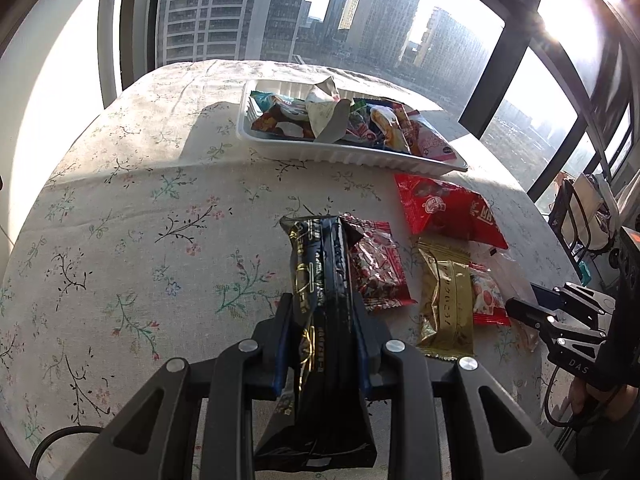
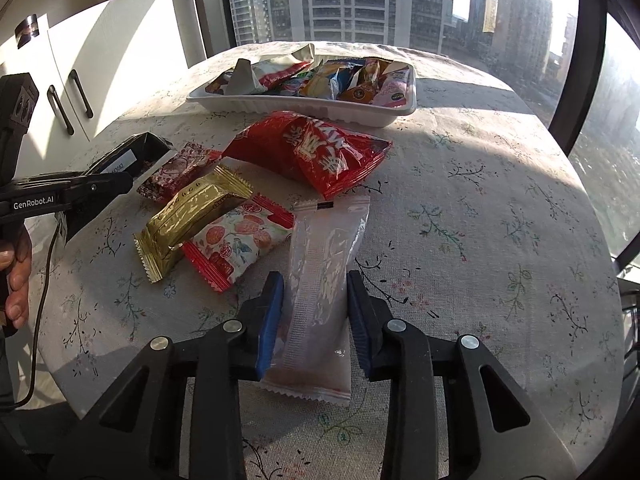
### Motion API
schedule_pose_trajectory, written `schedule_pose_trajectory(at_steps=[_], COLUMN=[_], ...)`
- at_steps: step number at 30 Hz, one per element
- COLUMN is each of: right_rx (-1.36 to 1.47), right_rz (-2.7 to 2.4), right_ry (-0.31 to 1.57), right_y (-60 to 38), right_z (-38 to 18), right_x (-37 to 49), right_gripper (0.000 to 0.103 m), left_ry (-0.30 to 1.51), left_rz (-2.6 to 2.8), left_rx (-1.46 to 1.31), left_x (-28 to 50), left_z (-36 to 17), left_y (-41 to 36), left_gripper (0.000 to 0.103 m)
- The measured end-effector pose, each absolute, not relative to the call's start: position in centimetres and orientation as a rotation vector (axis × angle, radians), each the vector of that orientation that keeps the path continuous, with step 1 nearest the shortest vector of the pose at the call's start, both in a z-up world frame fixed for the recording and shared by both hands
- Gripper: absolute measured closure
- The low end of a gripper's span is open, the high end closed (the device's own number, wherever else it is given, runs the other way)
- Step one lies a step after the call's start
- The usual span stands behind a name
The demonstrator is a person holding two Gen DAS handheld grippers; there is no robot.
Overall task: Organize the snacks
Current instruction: 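Grasp the clear white packet with the right gripper while the left gripper holds the black bag, then carry the black bag and clear packet over the tray and lower them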
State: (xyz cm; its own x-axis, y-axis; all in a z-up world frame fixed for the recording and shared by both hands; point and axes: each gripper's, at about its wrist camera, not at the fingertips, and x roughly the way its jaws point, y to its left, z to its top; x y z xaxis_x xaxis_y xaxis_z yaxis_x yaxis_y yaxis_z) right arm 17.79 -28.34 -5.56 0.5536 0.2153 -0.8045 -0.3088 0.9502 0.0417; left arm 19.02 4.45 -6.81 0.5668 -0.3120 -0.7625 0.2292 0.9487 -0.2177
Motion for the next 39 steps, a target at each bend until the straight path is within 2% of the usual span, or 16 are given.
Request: schedule_pose_trajectory(at_steps=[8,23,32,39], right_rx=[-0.097,0.095,0.146,0.141], right_rz=[0.305,0.41,0.365,0.424], right_ry=[0.92,0.858,0.767,0.701], right_y=[-28.9,-32.8,-35.9,-33.9], right_z=[-5.3,-2.2,1.8,5.4], right_x=[16.9,15.6,19.7,25.2], right_gripper=[0.081,0.081,0.081,0.081], left_ry=[0.913,0.876,0.802,0.754], left_rz=[-0.323,-0.343,-0.346,-0.341], left_rx=[-0.105,-0.15,-0.153,-0.152], left_x=[18.7,19.0,22.3,27.5], left_z=[-6.9,-4.9,-1.1,1.9], left_y=[4.5,5.5,6.1,6.1], left_gripper=[0.075,0.075,0.075,0.075])
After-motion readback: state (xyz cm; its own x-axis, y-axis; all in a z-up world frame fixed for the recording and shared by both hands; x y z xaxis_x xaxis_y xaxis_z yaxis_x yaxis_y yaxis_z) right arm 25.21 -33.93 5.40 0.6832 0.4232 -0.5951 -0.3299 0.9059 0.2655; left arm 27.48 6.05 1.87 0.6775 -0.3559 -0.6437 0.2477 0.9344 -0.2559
